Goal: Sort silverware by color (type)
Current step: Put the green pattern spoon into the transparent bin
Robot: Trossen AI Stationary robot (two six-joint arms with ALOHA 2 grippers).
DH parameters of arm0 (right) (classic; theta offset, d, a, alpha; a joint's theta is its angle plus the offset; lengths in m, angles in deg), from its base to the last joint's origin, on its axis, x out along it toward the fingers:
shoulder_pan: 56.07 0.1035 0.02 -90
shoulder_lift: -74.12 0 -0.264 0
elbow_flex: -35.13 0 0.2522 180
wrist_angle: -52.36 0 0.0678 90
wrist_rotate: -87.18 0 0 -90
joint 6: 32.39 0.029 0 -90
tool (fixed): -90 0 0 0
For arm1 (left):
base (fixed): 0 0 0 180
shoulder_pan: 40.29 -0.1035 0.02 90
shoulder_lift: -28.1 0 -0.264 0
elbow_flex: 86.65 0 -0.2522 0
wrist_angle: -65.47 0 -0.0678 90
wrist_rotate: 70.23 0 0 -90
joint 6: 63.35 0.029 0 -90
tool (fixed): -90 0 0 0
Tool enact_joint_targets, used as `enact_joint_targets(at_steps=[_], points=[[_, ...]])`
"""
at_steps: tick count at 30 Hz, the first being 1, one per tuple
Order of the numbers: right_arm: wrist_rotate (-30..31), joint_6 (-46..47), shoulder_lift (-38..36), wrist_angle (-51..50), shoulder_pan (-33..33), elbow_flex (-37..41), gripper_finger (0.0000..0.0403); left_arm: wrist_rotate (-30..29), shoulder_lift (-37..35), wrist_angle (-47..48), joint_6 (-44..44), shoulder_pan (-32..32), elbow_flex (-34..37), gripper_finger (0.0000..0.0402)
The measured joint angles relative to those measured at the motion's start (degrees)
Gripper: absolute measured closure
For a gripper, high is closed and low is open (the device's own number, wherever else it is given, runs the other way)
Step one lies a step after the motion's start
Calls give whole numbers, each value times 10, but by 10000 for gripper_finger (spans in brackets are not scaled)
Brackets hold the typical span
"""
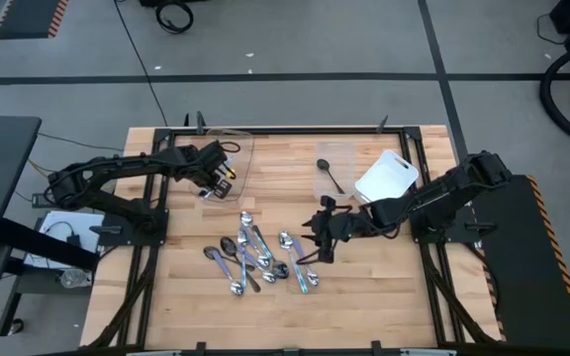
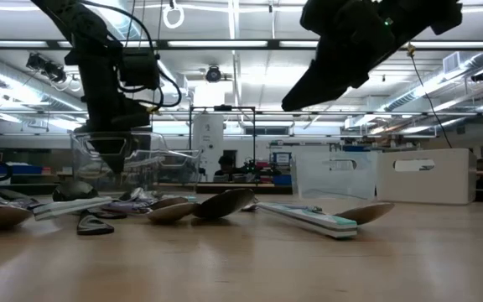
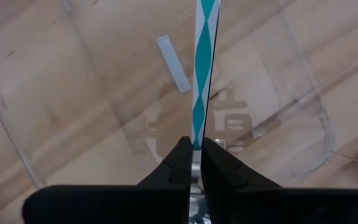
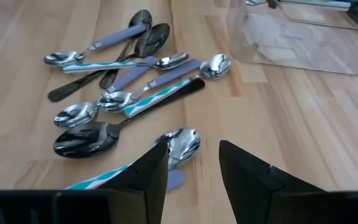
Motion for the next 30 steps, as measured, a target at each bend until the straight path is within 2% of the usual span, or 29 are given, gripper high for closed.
enact_joint_targets(at_steps=[10,16,21,26,30], points=[[-44,-31,0,20,-39,0,250,0,0,-3,-24,18,0,339],[-56,-33,0,19,-47,0,250,0,0,-9,-17,28,-18,287],[-59,-30,0,17,-47,0,250,-26,-9,-4,36,57,-74,258],[-59,-14,0,-6,-45,0,250,-45,-9,-25,104,112,-125,256],[-48,6,0,-59,-42,0,250,-43,-9,-65,156,174,-131,256]])
